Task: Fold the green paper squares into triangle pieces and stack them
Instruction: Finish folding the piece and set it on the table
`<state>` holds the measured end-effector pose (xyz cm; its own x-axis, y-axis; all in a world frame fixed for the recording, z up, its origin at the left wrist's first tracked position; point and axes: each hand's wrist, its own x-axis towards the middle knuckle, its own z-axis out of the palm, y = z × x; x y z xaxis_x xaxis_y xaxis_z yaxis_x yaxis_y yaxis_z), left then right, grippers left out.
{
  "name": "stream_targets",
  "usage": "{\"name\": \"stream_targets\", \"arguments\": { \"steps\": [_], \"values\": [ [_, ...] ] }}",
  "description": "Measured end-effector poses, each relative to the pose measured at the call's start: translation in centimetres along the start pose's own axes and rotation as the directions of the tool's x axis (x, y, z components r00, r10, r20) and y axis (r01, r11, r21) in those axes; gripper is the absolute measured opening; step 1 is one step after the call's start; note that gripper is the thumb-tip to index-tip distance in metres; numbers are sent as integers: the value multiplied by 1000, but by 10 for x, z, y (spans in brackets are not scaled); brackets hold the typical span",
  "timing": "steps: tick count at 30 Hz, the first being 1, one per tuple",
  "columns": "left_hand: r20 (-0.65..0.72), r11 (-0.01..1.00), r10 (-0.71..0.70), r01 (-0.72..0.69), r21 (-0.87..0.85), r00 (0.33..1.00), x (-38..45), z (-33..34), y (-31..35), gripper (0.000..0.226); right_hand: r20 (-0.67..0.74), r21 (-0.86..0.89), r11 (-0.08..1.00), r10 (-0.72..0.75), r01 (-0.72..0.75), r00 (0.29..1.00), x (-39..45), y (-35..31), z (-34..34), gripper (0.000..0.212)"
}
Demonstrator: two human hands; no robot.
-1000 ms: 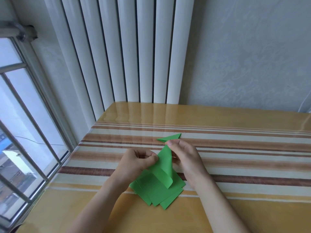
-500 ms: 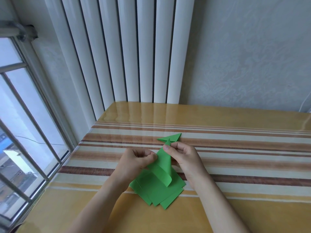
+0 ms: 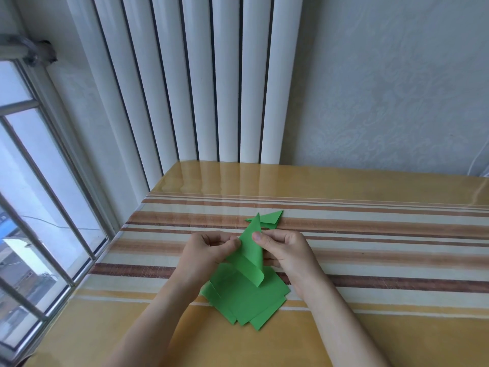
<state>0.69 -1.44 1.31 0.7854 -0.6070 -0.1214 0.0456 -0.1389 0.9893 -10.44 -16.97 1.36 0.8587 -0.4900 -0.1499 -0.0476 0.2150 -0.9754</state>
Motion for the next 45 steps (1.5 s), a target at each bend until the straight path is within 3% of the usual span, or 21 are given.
{"name": "stream_targets", "arguments": {
  "steps": [6, 13, 19, 25, 33, 37, 42, 45],
  "values": [
    [4, 1000, 24, -24, -5, 1000, 0, 2, -1, 10, -55, -44, 998, -52, 50, 997, 2, 2, -1, 19],
    [-87, 998, 42, -45, -36, 995, -3, 1, 3, 10, 38, -37, 999, 1, 1, 999, 4, 6, -1, 19],
    [-71, 997, 46, -50, -51, 996, -5, 4, 5, 10, -12, -72, 997, -33, 32, 999, 5, 8, -2, 16],
    [-147, 994, 38, -53, -100, 988, -3, 3, 6, 10, 27, -44, 999, 2, -1, 1000, 7, 10, -3, 13],
    [-165, 989, 49, -70, -128, 985, -3, 6, 5, 10, -52, -69, 997, -46, 43, 998, 10, 13, -4, 13],
    [-185, 983, 26, -59, -174, 982, -1, 3, 4, 12, -40, -140, 989, -54, 48, 998, 11, 14, -4, 8],
    [-120, 989, 9, -26, -143, 993, 2, 3, -1, 10, -62, -234, 968, -103, 86, 993, 11, 15, -6, 5],
    [-73, 992, 30, -39, -124, 997, 2, 4, -2, 14, 0, -336, 935, -118, 112, 993, 11, 15, -6, 4]
  ]
}}
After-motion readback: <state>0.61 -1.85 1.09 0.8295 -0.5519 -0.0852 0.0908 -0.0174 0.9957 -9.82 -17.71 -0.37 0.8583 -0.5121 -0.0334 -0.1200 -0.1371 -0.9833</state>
